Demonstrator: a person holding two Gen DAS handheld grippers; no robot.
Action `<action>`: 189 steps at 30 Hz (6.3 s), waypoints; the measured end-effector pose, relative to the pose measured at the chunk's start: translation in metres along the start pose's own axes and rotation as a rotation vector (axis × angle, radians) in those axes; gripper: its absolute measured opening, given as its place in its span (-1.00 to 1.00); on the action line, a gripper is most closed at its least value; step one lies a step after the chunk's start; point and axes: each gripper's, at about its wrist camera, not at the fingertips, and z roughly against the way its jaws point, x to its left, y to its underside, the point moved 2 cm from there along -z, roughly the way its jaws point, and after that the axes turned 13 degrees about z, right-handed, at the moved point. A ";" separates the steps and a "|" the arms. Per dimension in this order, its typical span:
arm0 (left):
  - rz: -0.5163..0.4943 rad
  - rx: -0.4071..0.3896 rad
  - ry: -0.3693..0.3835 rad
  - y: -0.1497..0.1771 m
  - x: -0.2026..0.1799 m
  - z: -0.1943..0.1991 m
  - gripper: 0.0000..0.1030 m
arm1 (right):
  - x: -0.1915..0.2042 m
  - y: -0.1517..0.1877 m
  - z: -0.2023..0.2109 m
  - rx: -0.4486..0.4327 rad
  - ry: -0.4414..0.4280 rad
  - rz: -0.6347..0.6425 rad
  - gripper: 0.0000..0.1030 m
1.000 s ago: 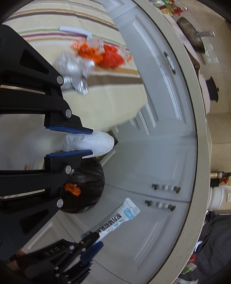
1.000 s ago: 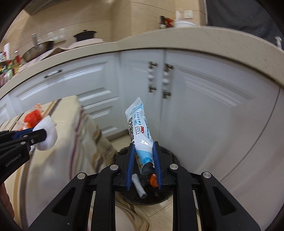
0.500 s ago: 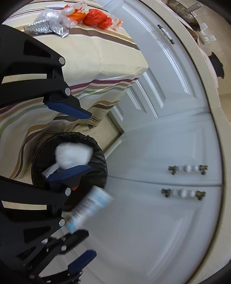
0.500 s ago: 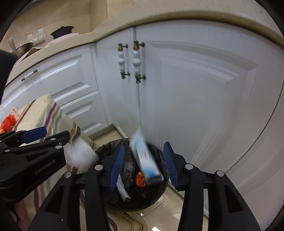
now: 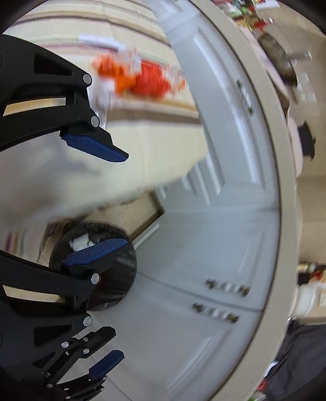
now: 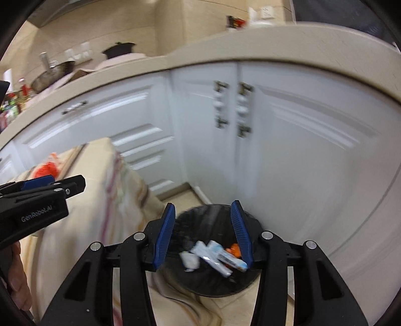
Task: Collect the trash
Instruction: 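Carry both items over the bin and open both grippers to drop them, then grasp the foil blister pack with the right gripper while the left grasps the clear plastic bag, then carry the foil pack and clear bag over the bin and release, then grasp the orange plastic bag with the right gripper while the left grasps the white paper strip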
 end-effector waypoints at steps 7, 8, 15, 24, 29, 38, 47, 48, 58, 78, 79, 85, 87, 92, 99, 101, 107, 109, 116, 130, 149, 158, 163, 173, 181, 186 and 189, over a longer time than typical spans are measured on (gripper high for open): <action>0.065 -0.052 -0.130 -0.006 0.087 0.035 0.20 | 0.065 -0.025 0.014 -0.052 -0.129 0.076 -0.10; 0.076 -0.053 -0.148 -0.004 0.099 0.038 0.20 | 0.076 -0.027 0.015 -0.055 -0.151 0.091 -0.10; 0.163 -0.040 -0.269 0.009 0.180 0.052 0.20 | 0.138 -0.038 0.020 -0.060 -0.248 0.181 -0.10; 0.247 -0.021 -0.342 0.023 0.241 0.055 0.20 | 0.193 -0.036 0.015 -0.005 -0.307 0.280 -0.10; 0.271 -0.006 -0.341 0.028 0.257 0.052 0.20 | 0.208 -0.033 0.006 0.053 -0.305 0.317 -0.14; 0.270 0.006 -0.317 0.031 0.252 0.047 0.20 | 0.214 -0.030 0.001 0.087 -0.327 0.330 -0.77; 0.212 0.002 -0.266 0.030 0.213 0.043 0.21 | 0.200 -0.031 0.007 0.053 -0.325 0.300 -0.80; 0.204 0.002 -0.260 0.029 0.208 0.042 0.21 | 0.197 -0.031 0.008 0.050 -0.323 0.295 -0.80; 0.136 -0.006 -0.201 0.023 0.160 0.032 0.23 | 0.168 -0.031 0.010 0.023 -0.311 0.237 -0.81; 0.074 -0.021 -0.179 0.013 0.118 0.011 0.36 | 0.135 -0.031 0.012 -0.009 -0.321 0.173 -0.82; 0.068 -0.025 -0.177 0.013 0.117 0.012 0.38 | 0.134 -0.031 0.012 -0.009 -0.322 0.172 -0.82; 0.057 -0.019 -0.178 0.013 0.114 -0.003 0.45 | 0.135 -0.030 0.010 -0.005 -0.328 0.173 -0.83; 0.047 -0.001 -0.167 0.015 0.113 -0.009 0.31 | 0.135 -0.030 0.011 -0.005 -0.330 0.174 -0.83; 0.037 0.017 -0.143 0.019 0.113 -0.012 -0.12 | 0.135 -0.030 0.010 -0.002 -0.328 0.174 -0.83; 0.034 -0.010 -0.142 0.025 0.120 0.004 -0.17 | 0.136 -0.028 0.014 -0.006 -0.325 0.178 -0.83; 0.033 -0.022 -0.145 0.027 0.123 0.014 -0.17 | 0.135 -0.029 0.017 -0.013 -0.320 0.178 -0.83; 0.016 -0.065 -0.132 0.027 0.121 0.041 -0.17 | 0.126 -0.030 0.029 -0.040 -0.281 0.179 -0.89; 0.003 -0.069 -0.127 0.027 0.117 0.043 -0.17 | 0.121 -0.030 0.031 -0.045 -0.268 0.178 -0.90; -0.012 -0.058 -0.100 0.028 0.101 0.039 -0.17 | 0.108 -0.030 0.029 -0.047 -0.251 0.162 -0.98; -0.073 -0.025 -0.003 0.022 0.048 0.021 -0.17 | 0.044 -0.026 0.024 -0.032 -0.116 0.075 -0.98; -0.205 0.021 0.086 0.026 -0.068 -0.019 0.51 | -0.029 -0.004 0.019 0.021 0.034 -0.033 -0.64; -0.088 -0.026 -0.020 0.002 0.017 0.001 0.53 | 0.012 -0.026 0.016 -0.016 -0.042 0.021 -0.25; -0.014 -0.064 -0.145 -0.008 0.087 0.015 0.54 | 0.062 -0.048 0.014 -0.047 -0.143 0.074 -0.17; 0.163 -0.065 -0.365 -0.006 0.228 0.033 0.54 | 0.176 -0.076 0.003 -0.056 -0.350 0.200 -0.08; 0.250 -0.058 -0.429 0.005 0.290 0.043 0.54 | 0.244 -0.083 -0.012 -0.015 -0.408 0.300 0.08; 0.283 -0.044 -0.422 0.008 0.306 0.040 0.54 | 0.265 -0.081 -0.030 0.045 -0.401 0.339 0.25; 0.296 -0.032 -0.407 0.010 0.309 0.037 0.54 | 0.274 -0.080 -0.042 0.089 -0.393 0.357 0.29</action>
